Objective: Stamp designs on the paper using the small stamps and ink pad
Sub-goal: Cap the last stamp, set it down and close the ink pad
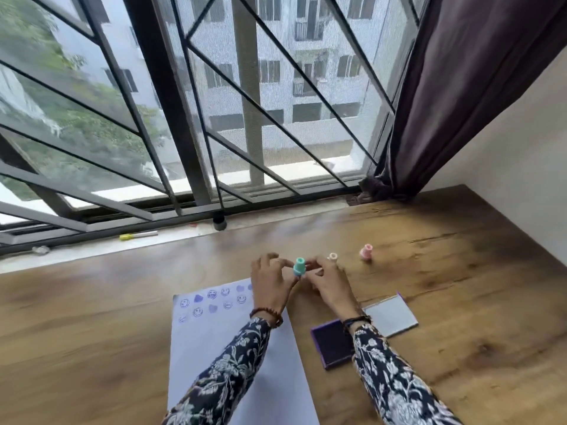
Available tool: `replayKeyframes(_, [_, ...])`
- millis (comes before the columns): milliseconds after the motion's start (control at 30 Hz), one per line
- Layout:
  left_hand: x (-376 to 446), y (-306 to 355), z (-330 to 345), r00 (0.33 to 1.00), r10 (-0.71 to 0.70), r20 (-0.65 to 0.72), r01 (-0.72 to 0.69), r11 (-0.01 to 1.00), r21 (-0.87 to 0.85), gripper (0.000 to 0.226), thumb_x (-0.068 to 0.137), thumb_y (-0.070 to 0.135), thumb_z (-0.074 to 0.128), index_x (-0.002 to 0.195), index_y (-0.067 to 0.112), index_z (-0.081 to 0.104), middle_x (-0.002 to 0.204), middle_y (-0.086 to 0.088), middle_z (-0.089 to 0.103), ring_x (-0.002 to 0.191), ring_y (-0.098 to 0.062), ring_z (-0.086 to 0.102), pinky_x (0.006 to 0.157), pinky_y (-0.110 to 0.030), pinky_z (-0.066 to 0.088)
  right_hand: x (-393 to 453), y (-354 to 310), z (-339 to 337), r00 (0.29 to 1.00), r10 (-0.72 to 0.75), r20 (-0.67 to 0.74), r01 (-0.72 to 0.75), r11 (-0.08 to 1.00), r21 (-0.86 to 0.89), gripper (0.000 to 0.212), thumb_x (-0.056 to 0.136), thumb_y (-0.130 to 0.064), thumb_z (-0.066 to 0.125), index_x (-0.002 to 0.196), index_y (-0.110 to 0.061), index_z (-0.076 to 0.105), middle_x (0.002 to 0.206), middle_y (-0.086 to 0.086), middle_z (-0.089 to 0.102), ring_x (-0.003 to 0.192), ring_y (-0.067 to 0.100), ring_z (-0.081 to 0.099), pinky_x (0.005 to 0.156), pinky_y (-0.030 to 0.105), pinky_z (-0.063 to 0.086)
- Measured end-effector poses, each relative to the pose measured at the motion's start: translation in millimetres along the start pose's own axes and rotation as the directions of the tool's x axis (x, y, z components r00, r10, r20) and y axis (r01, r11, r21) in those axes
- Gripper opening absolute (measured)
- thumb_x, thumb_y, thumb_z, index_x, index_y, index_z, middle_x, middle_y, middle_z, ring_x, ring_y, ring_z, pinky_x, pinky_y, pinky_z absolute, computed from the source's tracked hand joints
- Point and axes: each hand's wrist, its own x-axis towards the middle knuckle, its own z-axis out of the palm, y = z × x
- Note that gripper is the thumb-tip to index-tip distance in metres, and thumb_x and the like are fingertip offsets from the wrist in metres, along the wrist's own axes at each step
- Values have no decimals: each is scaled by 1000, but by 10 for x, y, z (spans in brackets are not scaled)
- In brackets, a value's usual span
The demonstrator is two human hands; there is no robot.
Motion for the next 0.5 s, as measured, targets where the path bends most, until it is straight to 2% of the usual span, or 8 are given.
replayKeyframes(100, [115,-46,99,999,-38,9,38,998,53,24,75,34,68,97,23,68,123,-3,52,119,-23,33,88,-31,20,137,25,51,1000,-14,2,14,989,-149,19,78,-14,66,96,-17,67,100,2,73,92,19,66,80,37,53])
replayKeyframes(167, [130,-72,131,999,-46,25,45,997,59,22,78,34,65,97,24,68,123,-3,52,120,-24,32,88,-31,20,171,21,82,1000,-11,12,13,980,-199,20,78,-12,64,98,-16,66,103,5,72,96,21,65,82,35,51])
replayKeyframes(267, [60,-95,123,997,-66,38,65,998,17,23,80,34,64,101,25,65,124,-3,50,121,-23,31,90,-33,21,120,-13,57,999,-8,-43,1,986,-167,21,78,-9,62,98,-14,67,102,8,73,96,24,64,78,26,47])
replayKeyframes(333, [-79,-95,80,997,-62,35,63,998,-8,29,79,30,65,107,26,62,126,-4,49,121,-22,30,93,-35,21,-13,-5,-22,994,15,-108,-30,990,-141,18,80,-15,62,98,-20,68,101,4,73,94,21,64,79,31,50])
replayKeyframes(433, [-421,-86,-22,1000,-30,-1,30,999,-23,28,78,27,68,105,26,62,123,-3,53,121,-24,35,95,-40,26,-369,146,-198,981,24,-194,-36,997,-61,9,82,-22,65,90,-23,68,88,-2,73,80,12,66,72,34,54])
replayKeyframes(500, [-688,-69,-67,1000,9,-11,-10,1000,-12,27,77,29,70,103,26,63,120,-3,57,121,-29,40,96,-42,30,-665,307,-343,964,57,-259,-65,998,-21,3,82,-24,66,83,-25,68,72,-11,69,62,-2,59,61,27,51])
